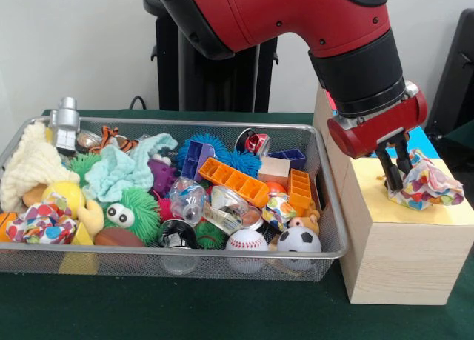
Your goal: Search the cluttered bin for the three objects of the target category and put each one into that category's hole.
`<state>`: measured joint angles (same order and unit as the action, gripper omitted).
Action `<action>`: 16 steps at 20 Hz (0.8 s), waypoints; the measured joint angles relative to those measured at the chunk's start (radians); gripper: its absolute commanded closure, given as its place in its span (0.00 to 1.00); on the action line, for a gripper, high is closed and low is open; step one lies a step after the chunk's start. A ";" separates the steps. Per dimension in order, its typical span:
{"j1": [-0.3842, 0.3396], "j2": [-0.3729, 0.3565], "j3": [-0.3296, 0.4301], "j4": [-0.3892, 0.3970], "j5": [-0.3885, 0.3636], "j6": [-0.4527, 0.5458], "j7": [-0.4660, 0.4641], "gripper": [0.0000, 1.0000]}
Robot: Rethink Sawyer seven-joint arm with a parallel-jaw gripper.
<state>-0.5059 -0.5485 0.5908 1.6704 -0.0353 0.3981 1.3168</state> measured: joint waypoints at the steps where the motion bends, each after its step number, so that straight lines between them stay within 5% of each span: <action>1: 0.000 0.000 0.000 0.000 0.001 0.000 0.000 1.00; 16: 0.000 0.009 0.000 0.000 0.029 0.000 0.000 1.00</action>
<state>-0.5059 -0.5400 0.5908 1.6704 -0.0061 0.3981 1.3168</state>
